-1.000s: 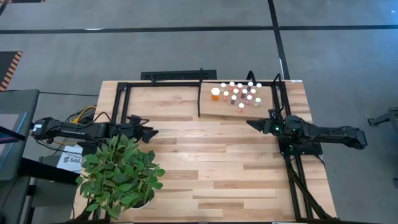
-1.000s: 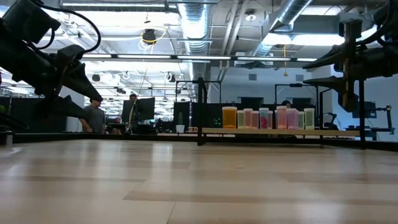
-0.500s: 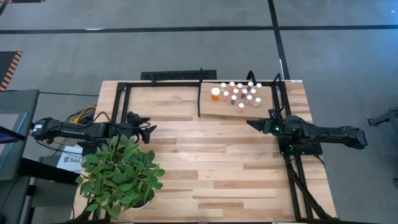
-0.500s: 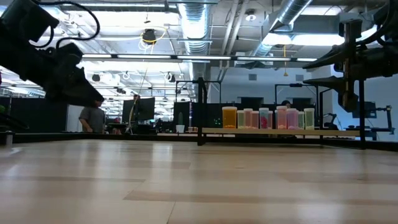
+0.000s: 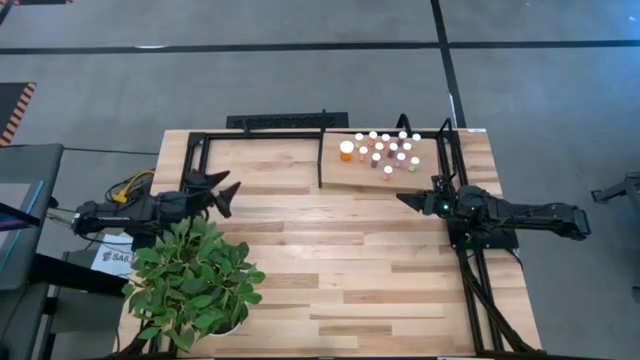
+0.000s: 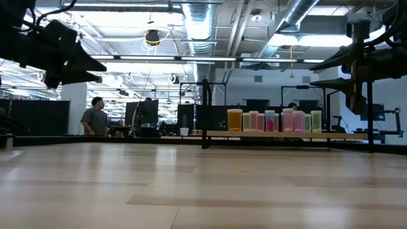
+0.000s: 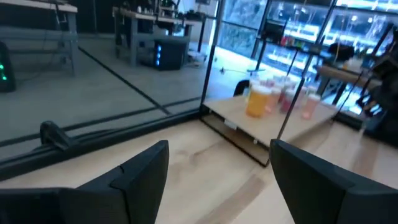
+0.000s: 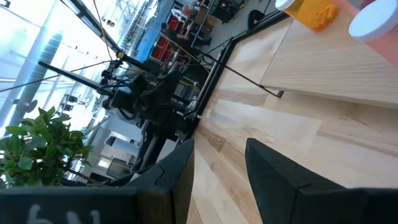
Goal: Pick and place medicine bottles onto shelf by color
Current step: Return to Home Position
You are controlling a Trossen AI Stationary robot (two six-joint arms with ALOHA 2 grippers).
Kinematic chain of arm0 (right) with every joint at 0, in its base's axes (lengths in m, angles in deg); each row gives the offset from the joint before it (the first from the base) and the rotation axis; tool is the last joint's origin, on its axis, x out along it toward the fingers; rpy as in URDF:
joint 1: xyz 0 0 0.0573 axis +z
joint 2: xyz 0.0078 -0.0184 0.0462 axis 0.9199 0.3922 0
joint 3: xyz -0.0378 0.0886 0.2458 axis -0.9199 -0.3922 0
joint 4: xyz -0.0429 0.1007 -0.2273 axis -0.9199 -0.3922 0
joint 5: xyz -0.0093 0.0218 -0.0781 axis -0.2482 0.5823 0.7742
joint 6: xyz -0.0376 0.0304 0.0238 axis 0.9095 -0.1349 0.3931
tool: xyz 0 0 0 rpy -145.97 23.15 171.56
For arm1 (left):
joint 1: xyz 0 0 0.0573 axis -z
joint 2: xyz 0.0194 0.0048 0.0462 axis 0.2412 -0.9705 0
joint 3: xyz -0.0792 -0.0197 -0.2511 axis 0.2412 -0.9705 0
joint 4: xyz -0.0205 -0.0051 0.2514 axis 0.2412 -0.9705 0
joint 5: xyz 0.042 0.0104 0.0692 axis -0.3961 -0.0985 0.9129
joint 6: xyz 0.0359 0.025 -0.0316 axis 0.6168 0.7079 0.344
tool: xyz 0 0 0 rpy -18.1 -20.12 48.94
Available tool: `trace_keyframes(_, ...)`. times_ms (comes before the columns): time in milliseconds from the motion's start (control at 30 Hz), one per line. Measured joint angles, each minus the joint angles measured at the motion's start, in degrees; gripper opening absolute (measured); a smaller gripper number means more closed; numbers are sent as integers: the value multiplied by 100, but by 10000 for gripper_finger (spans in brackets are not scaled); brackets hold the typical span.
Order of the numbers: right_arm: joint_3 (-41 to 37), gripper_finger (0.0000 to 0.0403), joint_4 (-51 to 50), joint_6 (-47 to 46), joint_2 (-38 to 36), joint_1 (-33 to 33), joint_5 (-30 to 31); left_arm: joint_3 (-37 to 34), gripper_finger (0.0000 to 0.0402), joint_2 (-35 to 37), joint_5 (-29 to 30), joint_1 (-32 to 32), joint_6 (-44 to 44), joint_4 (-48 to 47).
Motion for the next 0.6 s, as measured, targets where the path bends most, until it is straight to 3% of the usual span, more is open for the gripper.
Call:
trace_keyframes(333,-1,166,0,0,-2,0,0,-193,265,-13,4,0,214,2044)
trace_keyframes(600,-2,166,0,0,-2,1,0,-219,265,-17,-35,0,373,1803)
